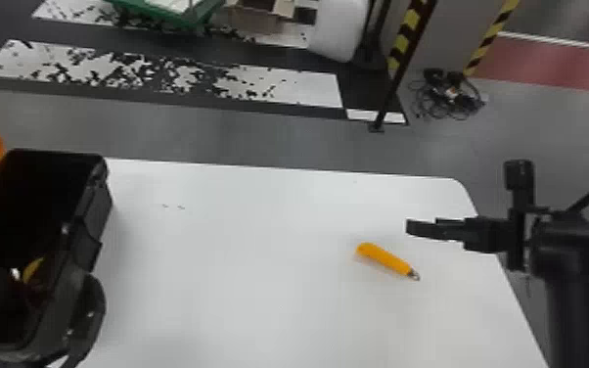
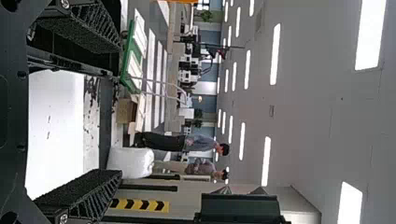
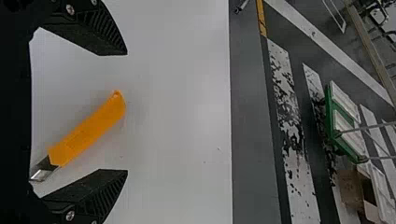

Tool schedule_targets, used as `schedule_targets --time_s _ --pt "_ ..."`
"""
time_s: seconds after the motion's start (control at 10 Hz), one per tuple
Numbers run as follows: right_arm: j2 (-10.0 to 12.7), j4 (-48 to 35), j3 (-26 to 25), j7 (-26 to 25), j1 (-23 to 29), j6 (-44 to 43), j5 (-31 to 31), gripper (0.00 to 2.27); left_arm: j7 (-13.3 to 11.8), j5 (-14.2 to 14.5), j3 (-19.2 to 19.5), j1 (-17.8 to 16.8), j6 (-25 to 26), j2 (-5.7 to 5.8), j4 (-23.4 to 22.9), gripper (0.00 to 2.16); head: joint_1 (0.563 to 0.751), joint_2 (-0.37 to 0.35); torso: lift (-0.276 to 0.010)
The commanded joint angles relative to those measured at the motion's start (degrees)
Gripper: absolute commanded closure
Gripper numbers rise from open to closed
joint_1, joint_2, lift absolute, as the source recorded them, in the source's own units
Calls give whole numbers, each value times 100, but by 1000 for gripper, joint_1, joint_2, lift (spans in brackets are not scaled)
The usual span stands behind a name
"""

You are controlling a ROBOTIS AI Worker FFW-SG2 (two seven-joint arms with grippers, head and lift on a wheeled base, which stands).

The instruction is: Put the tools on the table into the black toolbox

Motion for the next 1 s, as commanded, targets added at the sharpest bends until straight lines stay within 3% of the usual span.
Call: schedule_targets --time_s 0.0,0.2,0.5,0.9 --pt "-247 404 110 314 -229 -31 206 107 -1 -13 -14 14 1 0 -26 70 695 -189 -39" --pt "-361 764 444 745 -475 -172 592 107 -1 -13 -23 49 -17 0 -53 70 695 -204 -39" --pt "-344 984 909 815 -510 -506 1023 107 8 -13 -41 84 -34 0 -62 70 695 -190 -39" --pt "-361 1617 1226 860 -686 -1613 1700 107 8 -13 -58 93 -34 -17 -62 70 695 -177 -39"
